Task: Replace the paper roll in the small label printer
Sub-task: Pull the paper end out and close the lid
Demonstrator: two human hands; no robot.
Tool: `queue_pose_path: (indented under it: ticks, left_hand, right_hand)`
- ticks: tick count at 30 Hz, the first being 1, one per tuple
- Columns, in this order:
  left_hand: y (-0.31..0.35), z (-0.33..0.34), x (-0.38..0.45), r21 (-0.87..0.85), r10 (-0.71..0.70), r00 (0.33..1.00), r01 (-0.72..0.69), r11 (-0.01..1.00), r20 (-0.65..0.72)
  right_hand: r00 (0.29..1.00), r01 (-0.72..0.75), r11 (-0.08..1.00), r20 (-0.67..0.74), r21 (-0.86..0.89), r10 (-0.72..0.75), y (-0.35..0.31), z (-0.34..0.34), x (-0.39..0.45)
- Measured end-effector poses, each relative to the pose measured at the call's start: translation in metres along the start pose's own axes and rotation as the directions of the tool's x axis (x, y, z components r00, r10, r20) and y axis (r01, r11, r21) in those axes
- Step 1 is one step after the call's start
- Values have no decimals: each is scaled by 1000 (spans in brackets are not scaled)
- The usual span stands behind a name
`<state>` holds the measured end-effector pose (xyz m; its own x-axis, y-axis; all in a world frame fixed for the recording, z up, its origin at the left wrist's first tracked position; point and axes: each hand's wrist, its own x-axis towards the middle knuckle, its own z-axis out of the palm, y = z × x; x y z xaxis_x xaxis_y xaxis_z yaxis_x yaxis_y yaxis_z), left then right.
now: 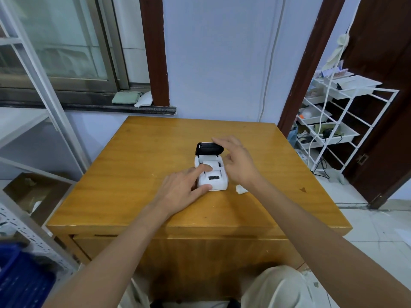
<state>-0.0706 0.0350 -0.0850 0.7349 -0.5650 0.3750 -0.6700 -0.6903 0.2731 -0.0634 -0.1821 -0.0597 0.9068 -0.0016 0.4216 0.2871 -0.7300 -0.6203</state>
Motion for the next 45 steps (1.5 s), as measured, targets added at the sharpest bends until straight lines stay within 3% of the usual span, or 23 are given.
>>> queue_pose_path:
  ticks: [15,23,27,30,34,38,42,45]
  left_hand:
    - [1,1,0,2,-4,1000,4,1000,-27]
    - [0,1,0,-10,1,999,-1,1000,-34]
    - [0,1,1,4,-10,1000,10,1000,-28]
    - [0,1,1,21,-2,1000,2,1000,-30]
    - [-1,2,1,25,3,999,-2,1000,-48]
    - [-2,3,0,0,-3,999,3,1000,-46]
    - [-4,4,1,-15,-3,999,2,1000,-52]
    - [-7,5,1,-29,8,998,-10,1000,-63]
  right_hand:
    - [993,106,972,62,-208,-95,2,1,-38]
    - [995,97,980,8,-174,-97,2,6,-42]
    - [994,109,956,6,-272,-112,-15,-8,-24]
    - [994,-9,950,102,-311,43,-34,-19,29]
    - [934,-159,963,281,-219,218,-42,-9,83]
    - [840,-129,956,484,-263,246,-32,14,92]
    - [840,-243,962,470,-124,272,-18,24,83]
    - [834,-242,958,471,-153,286,-21,21,77]
